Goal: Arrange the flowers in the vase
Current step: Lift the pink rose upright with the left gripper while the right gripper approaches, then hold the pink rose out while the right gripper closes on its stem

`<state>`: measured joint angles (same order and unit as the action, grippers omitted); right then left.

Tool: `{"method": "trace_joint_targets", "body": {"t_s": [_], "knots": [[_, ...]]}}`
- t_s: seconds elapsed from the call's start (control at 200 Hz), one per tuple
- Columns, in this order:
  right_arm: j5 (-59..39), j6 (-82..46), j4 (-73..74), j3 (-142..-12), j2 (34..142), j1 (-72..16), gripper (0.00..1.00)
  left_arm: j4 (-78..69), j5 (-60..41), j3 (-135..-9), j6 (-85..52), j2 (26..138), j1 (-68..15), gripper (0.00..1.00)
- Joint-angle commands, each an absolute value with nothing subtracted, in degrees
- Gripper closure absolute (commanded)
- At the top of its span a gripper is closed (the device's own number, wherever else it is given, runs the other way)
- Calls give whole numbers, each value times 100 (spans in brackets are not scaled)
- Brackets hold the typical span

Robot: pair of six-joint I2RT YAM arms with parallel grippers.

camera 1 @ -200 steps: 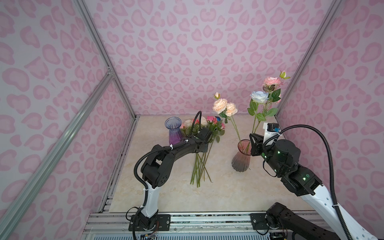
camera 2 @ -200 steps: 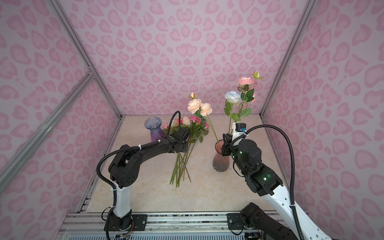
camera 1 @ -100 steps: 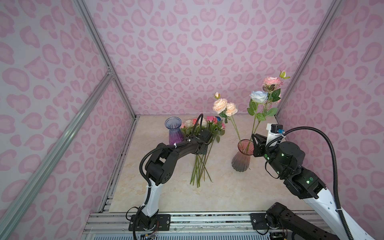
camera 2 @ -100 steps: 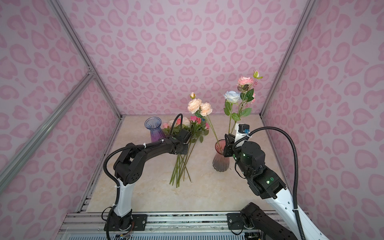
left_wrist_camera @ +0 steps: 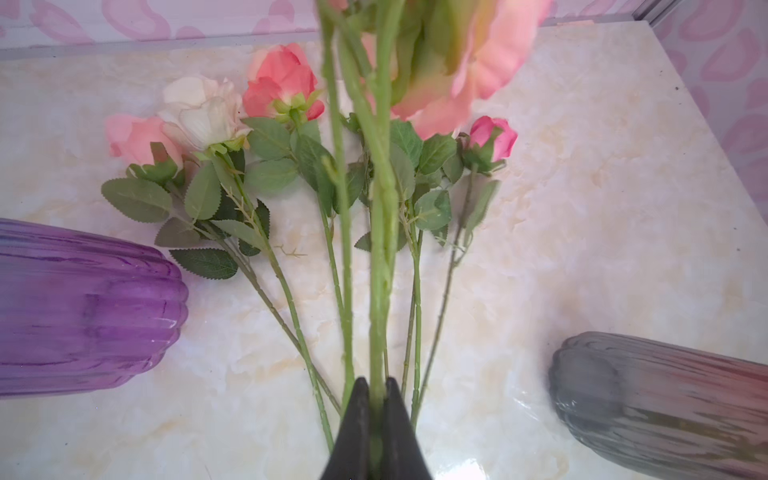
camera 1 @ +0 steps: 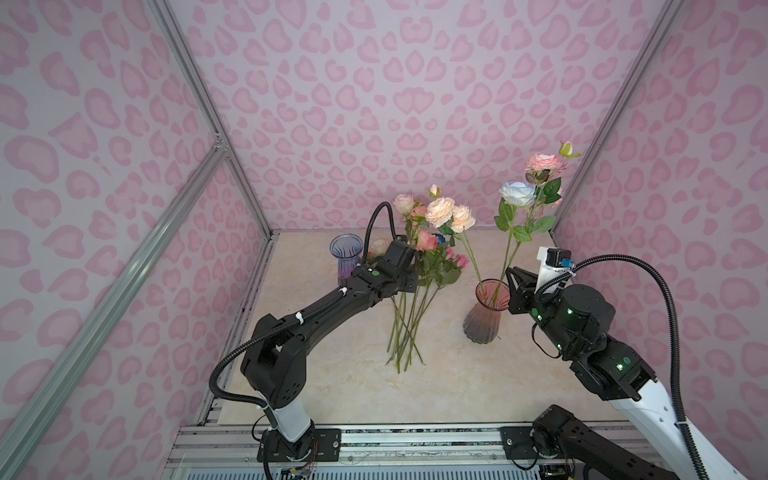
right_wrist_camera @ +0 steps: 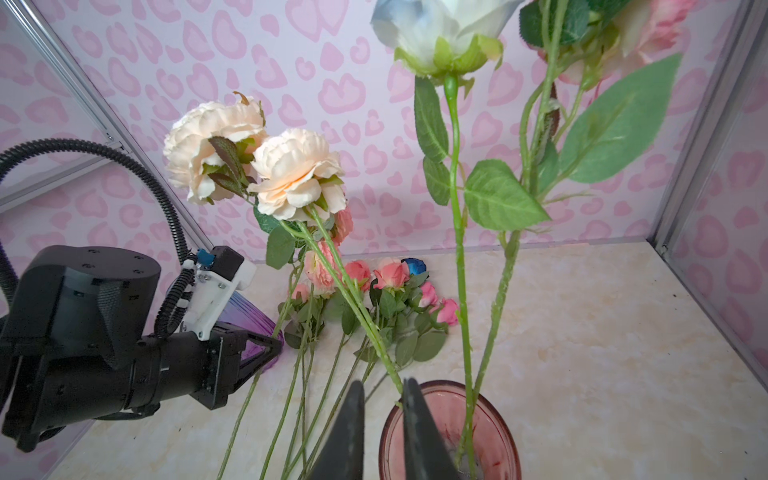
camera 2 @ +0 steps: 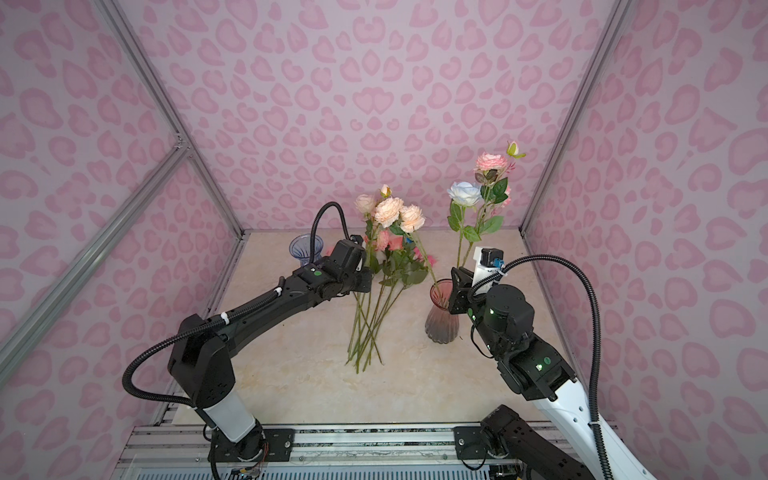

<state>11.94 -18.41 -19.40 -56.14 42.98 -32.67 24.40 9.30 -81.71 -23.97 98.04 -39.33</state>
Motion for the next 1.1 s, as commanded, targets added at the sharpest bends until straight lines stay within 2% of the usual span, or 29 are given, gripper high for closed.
{"method": "trace_joint_targets", "body": {"t_s": [0.0,0.32,0.46,0.625,0.76,0.93,1.095], "knots": [[1121,-1898,-1880,-5685,4298,-3272,82,2289,829,-8066,-2443,9505,-3937,97],[992,-1941,-1880,-5802,4311,-3271,82,1655,229,-7541,-2297,8819,-3899,97],[793,-1940,-1906,-5935,4378,-3286,80,1064,236,-7051,-2214,8139,-3901,97],[501,-1933,-1906,-6180,4500,-3355,71,622,649,-6457,-1982,6970,-3896,97],[119,-1972,-1748,-6292,4631,-3551,64,239,619,-5929,-1733,6070,-3920,97],[98,-1923,-1368,-6465,4937,-4406,52,-576,100,-5191,-1443,5150,-4026,97],[77,-1997,-865,-6844,5577,-5289,46,-589,-184,-5395,-1057,5147,-4491,97]]}}
